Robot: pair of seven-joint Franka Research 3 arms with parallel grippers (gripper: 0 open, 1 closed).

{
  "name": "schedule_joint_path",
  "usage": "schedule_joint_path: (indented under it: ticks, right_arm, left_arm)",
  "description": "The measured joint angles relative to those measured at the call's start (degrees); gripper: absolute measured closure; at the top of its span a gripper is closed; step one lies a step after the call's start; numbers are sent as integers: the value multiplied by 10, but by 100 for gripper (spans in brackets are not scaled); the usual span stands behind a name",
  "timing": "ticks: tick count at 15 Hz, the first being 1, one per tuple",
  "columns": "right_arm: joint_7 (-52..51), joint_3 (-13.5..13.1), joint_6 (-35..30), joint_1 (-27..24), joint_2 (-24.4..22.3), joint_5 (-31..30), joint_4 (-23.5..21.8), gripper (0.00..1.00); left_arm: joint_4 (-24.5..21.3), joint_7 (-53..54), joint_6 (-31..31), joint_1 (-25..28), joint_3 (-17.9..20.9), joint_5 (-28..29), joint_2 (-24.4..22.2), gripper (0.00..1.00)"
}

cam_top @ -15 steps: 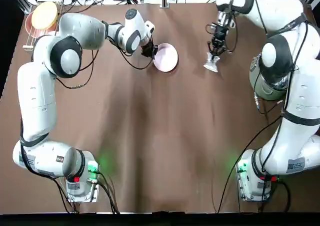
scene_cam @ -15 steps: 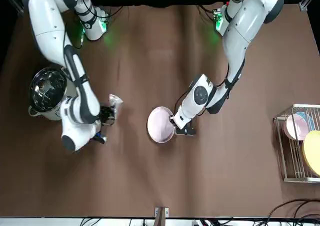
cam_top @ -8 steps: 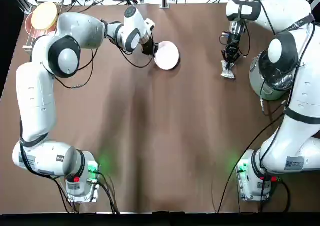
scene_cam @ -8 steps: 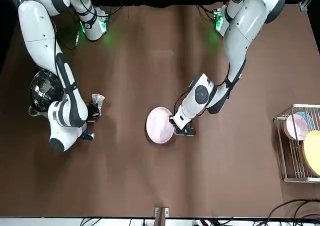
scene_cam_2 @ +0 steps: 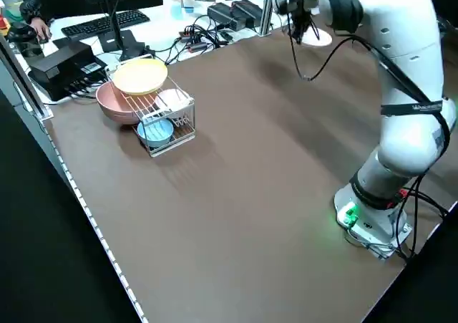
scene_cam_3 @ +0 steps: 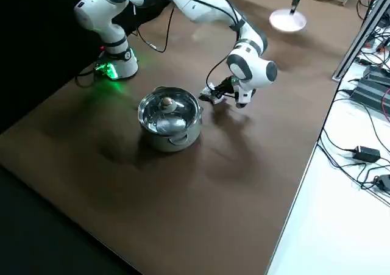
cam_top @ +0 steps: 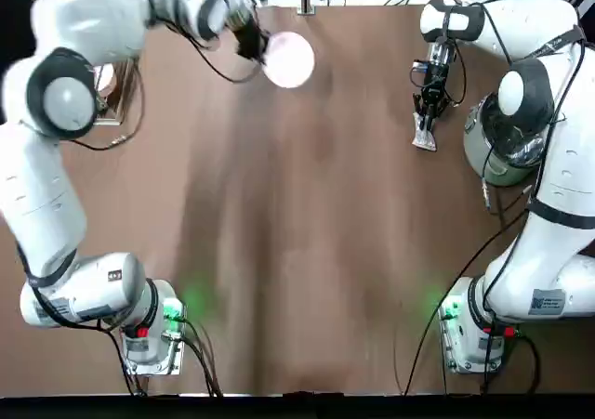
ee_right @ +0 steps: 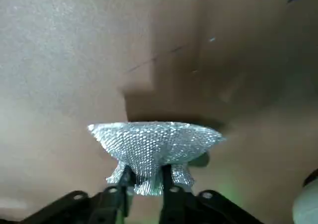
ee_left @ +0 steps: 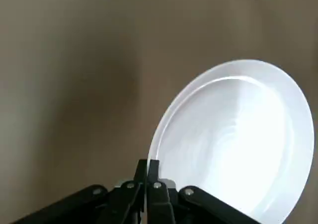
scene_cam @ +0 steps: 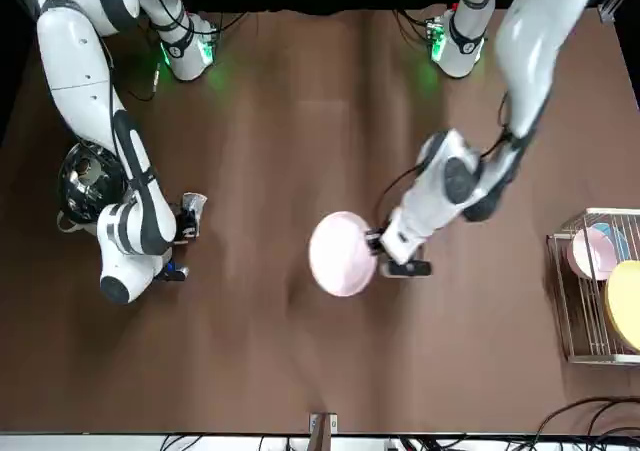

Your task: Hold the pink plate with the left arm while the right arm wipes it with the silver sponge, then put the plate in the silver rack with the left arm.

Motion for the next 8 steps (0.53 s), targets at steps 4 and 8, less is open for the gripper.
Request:
schedule_joint_path:
  ticks: [4,8]
  right_arm:
    - [-4,0,-68,0,-7,-1,40,26]
    - [-4,-1,-217,-7,-46,-4,168,0]
  left_arm:
    - [-26,64,-90,175,-108,0,-74,97]
    - [-40,121,-156,363,-225,0,-78,97]
